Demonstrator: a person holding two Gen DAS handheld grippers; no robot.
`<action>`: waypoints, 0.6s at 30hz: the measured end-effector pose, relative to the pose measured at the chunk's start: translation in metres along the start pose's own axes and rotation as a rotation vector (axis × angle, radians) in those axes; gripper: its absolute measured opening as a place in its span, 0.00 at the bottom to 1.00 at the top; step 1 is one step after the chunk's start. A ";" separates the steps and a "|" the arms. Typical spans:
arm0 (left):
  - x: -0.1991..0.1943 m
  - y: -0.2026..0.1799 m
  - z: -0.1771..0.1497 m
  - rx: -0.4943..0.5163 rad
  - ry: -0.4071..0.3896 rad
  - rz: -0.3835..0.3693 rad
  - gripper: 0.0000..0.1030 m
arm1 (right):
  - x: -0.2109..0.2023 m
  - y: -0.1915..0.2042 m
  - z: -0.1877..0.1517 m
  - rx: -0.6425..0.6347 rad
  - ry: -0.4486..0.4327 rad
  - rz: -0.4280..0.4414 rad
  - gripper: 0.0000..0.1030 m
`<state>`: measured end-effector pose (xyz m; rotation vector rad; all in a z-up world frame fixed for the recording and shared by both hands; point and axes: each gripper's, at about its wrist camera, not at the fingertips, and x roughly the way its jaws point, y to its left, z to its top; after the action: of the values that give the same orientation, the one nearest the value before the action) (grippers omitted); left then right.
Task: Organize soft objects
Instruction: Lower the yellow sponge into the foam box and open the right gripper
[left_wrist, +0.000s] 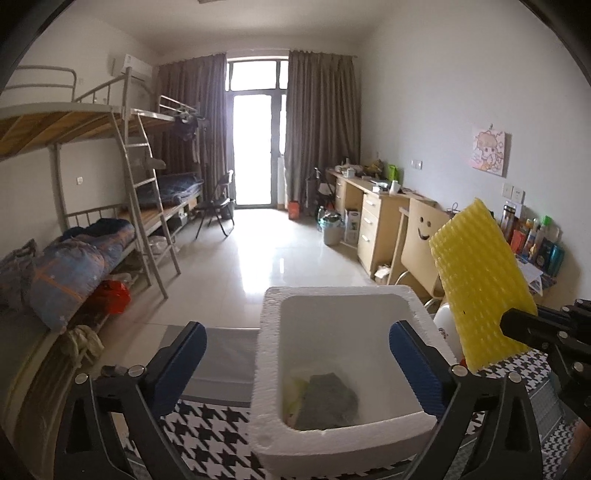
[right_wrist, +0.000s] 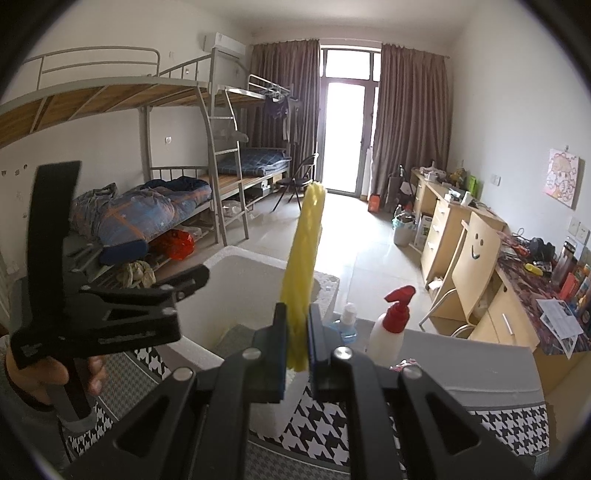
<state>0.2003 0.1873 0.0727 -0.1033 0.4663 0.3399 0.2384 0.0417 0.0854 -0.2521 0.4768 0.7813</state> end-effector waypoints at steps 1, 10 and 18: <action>-0.001 0.000 0.000 0.004 0.000 0.011 0.98 | 0.001 0.001 0.000 0.000 0.001 0.002 0.12; -0.004 0.011 -0.005 -0.019 0.015 0.095 0.99 | 0.013 0.008 0.008 -0.017 0.013 0.023 0.12; -0.011 0.020 -0.010 -0.041 -0.003 0.141 0.99 | 0.029 0.010 0.015 -0.020 0.033 0.031 0.12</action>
<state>0.1803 0.2016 0.0682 -0.1097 0.4652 0.4878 0.2537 0.0718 0.0832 -0.2771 0.5051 0.8136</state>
